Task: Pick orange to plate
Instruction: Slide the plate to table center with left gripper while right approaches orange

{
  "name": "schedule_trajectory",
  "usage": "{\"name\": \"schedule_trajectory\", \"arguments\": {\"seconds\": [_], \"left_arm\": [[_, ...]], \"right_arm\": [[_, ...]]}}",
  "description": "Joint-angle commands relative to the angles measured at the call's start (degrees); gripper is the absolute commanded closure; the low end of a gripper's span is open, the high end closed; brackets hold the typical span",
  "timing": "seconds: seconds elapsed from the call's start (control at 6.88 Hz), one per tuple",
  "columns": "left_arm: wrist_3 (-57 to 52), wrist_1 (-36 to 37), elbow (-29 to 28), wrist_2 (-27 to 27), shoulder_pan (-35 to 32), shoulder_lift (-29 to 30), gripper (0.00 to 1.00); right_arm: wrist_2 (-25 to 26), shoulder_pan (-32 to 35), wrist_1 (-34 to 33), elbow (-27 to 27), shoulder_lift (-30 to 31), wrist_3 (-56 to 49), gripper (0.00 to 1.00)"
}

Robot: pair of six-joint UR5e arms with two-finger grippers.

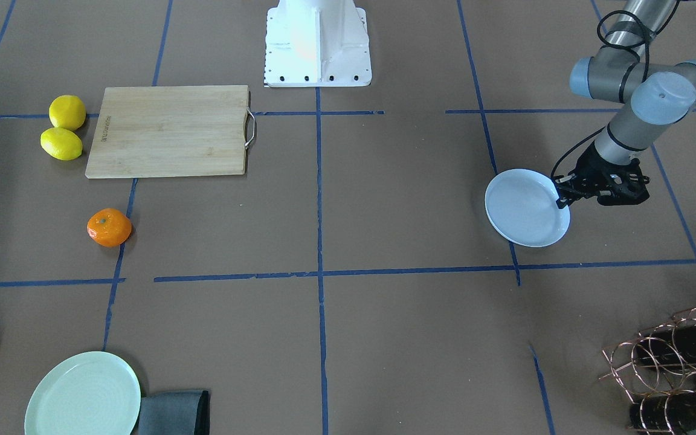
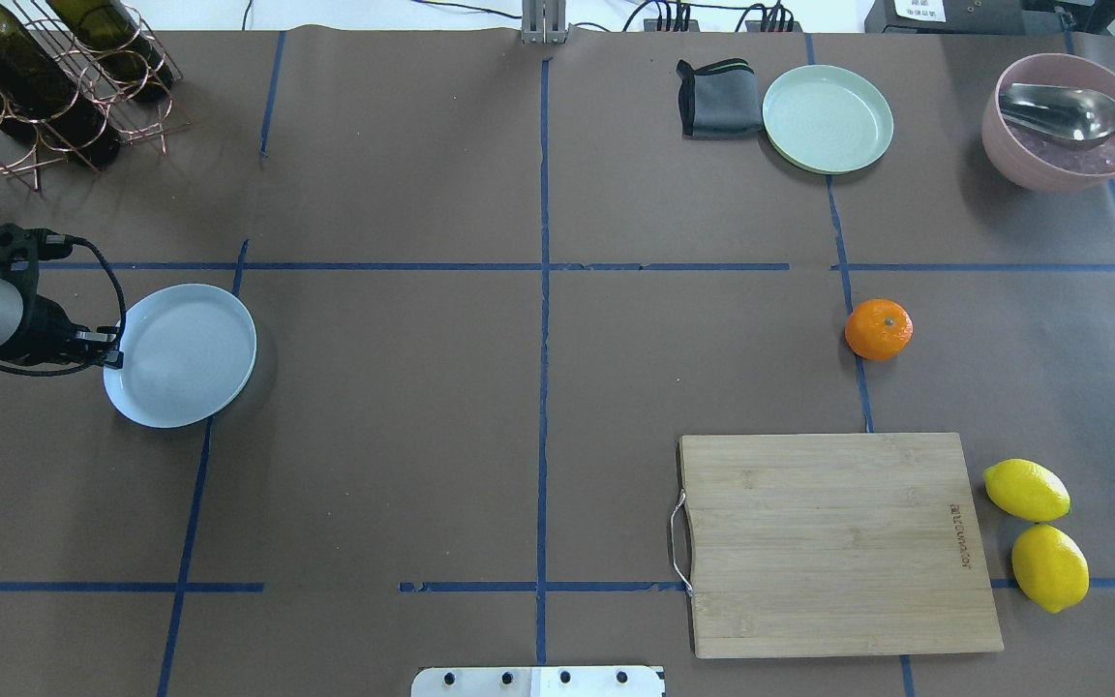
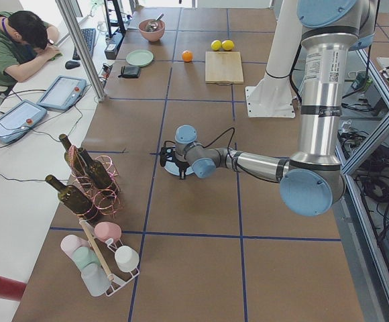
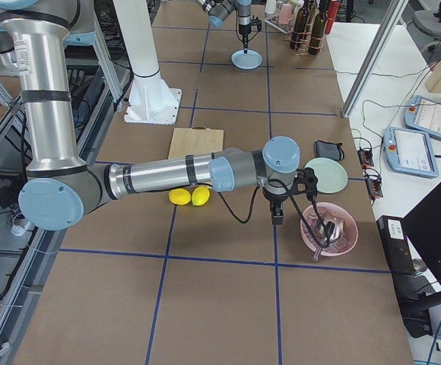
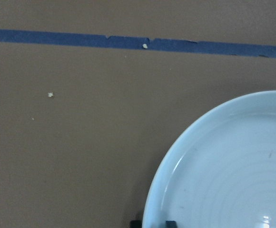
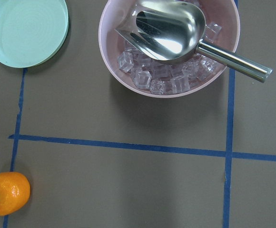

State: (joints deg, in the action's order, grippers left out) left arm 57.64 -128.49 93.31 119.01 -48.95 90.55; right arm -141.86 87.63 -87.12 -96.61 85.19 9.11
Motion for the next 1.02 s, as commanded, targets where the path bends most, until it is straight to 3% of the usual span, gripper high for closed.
{"name": "schedule_trajectory", "arguments": {"seconds": [0.0,0.15,0.29,0.58,0.73,0.87], "left_arm": [[-0.3,1.0,6.2,5.6,-2.0,-4.1,1.0],[-0.4,3.2,6.3,11.4,-7.9,-3.0,1.0],[0.0,6.9,6.5,13.1,-8.5,0.4,1.0],[2.6,22.4,5.6,12.8,-8.5,15.2,1.0],[12.1,23.2,4.6,12.7,-7.1,20.3,1.0],[19.6,22.7,4.3,12.7,-4.1,23.1,1.0]], "right_arm": [[-0.1,0.0,0.0,-0.3,0.1,0.0,0.0],[0.0,-1.0,0.0,-0.3,0.0,0.1,0.0],[0.1,-3.0,0.1,-0.4,-0.7,2.0,0.0],[0.8,-8.7,0.2,-1.1,-4.4,14.0,0.0],[3.3,-12.8,2.1,-1.7,-6.2,21.1,0.0],[7.5,-17.4,8.7,-2.2,-6.4,30.3,0.0]]}}
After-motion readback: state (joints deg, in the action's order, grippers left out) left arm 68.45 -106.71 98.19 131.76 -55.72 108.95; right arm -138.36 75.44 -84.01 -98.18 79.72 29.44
